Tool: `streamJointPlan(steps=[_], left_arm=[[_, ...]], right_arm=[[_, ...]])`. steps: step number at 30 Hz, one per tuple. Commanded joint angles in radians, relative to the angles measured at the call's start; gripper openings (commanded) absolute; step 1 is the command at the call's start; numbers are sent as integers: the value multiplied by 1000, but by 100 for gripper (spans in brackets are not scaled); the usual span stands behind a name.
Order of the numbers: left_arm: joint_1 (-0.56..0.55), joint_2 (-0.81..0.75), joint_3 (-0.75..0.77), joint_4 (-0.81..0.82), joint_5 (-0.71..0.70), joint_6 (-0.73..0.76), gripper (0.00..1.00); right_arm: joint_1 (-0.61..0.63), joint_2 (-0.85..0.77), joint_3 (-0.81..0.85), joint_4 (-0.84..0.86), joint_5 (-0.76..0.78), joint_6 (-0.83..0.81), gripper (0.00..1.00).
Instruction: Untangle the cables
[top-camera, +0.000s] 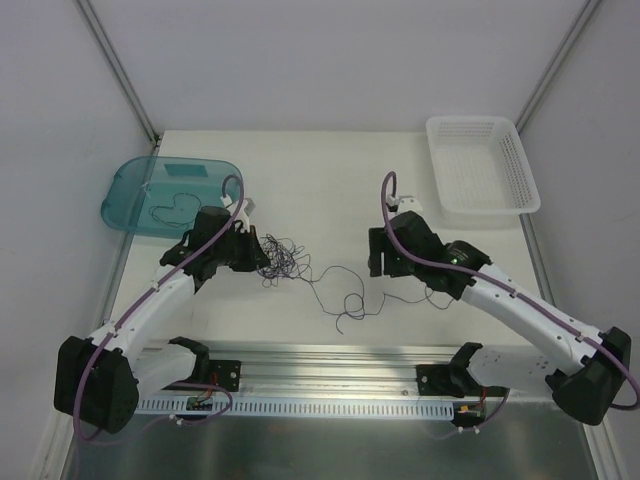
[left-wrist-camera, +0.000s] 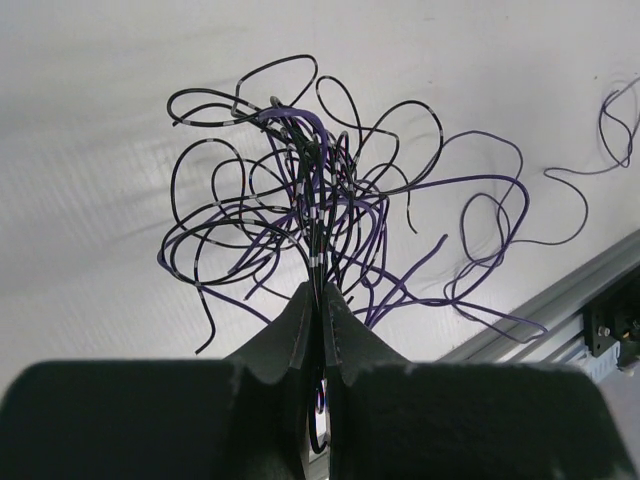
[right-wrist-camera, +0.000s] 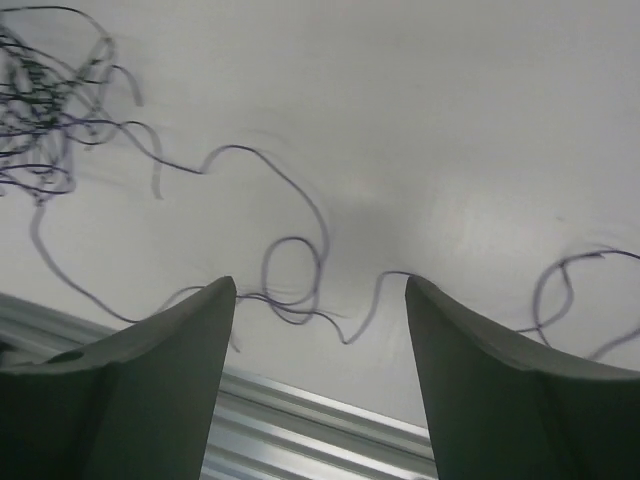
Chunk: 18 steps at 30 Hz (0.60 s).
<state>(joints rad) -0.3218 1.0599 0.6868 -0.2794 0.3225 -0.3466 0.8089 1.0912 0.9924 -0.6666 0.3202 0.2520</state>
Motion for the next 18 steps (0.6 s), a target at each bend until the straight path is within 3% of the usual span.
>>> streamJointPlan(steps=[1, 6, 13, 16, 18], left_arm=[[-7, -20, -9, 72, 87, 11, 0], [-10, -23, -16, 82, 110, 8, 0], [-10, -31, -23, 89, 112, 6, 0], [-10, -38, -23, 89, 102, 6, 0], [-11, -40, -26, 89, 95, 6, 0]], right_arm=[[67, 82, 57, 226, -107, 65, 73], [131, 223, 49, 511, -165, 211, 73], [145, 416, 92, 656, -230, 315, 69], [150, 457, 86, 654, -236, 337, 53], [150, 452, 68, 656, -237, 339, 30]])
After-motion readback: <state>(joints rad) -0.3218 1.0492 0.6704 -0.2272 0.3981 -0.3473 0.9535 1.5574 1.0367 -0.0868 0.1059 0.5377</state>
